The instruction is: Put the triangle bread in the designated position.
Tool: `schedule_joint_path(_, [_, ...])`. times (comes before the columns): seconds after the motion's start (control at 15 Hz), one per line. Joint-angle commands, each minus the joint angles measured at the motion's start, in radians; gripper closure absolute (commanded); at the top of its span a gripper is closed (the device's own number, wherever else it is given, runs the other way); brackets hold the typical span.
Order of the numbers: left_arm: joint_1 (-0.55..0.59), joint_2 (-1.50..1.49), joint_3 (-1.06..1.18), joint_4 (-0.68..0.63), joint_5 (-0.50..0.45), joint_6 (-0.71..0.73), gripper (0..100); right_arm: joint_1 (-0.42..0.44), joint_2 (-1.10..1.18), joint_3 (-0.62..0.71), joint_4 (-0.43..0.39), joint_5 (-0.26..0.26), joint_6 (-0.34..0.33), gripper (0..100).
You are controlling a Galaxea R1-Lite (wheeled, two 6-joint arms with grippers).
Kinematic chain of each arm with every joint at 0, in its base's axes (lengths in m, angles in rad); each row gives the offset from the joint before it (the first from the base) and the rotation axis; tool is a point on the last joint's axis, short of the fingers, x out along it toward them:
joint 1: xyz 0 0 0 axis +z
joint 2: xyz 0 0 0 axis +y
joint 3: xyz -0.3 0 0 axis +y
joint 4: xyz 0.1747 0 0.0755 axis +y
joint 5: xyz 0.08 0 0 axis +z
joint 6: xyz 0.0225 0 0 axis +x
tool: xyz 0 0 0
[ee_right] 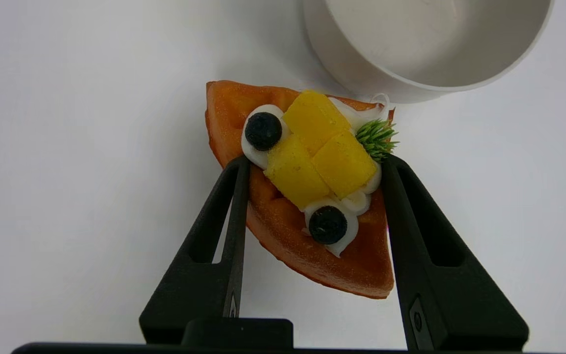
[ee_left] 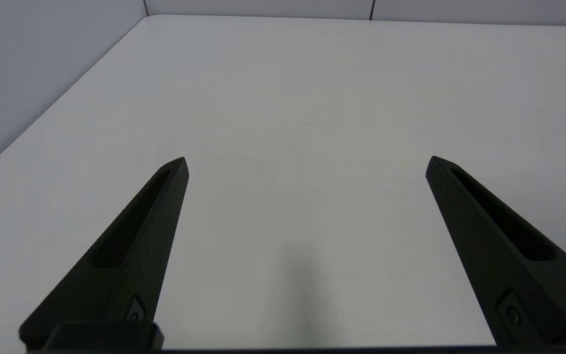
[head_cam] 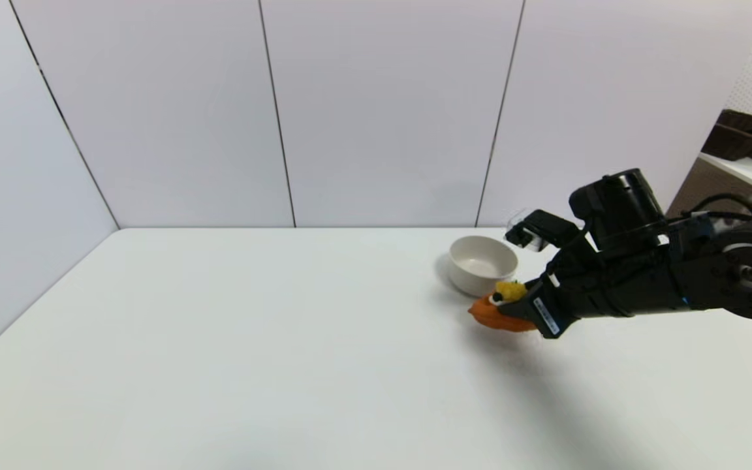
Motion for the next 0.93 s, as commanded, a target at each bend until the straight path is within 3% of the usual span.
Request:
schedule_joint_path(0.07, [0.000,0.000,0.000,-0.001,0.000,0.000,0,-0.015,0.048,0.046,-0.094,0.001,-0.002,100])
schedule_joint_path(0.2, [0.000,0.000,0.000,-0.001,0.000,0.000,0,-0.015,0.043,0.048,-0.094,0.004,0.001,100])
schedule_joint_path(0.27, [0.000,0.000,0.000,0.002,0.000,0.000,0,-0.015,0.039,0.051,-0.094,0.005,0.001,0])
schedule_joint_path(0.8, [0.000,0.000,0.000,-0.001,0.000,0.000,0,-0.007,-0.066,0.130,-0.074,0.001,-0.004,0])
schedule_joint_path(0.93, [0.000,0.000,0.000,-0.001,0.000,0.000,0,-0.015,-0.153,0.161,-0.036,-0.014,0.001,0])
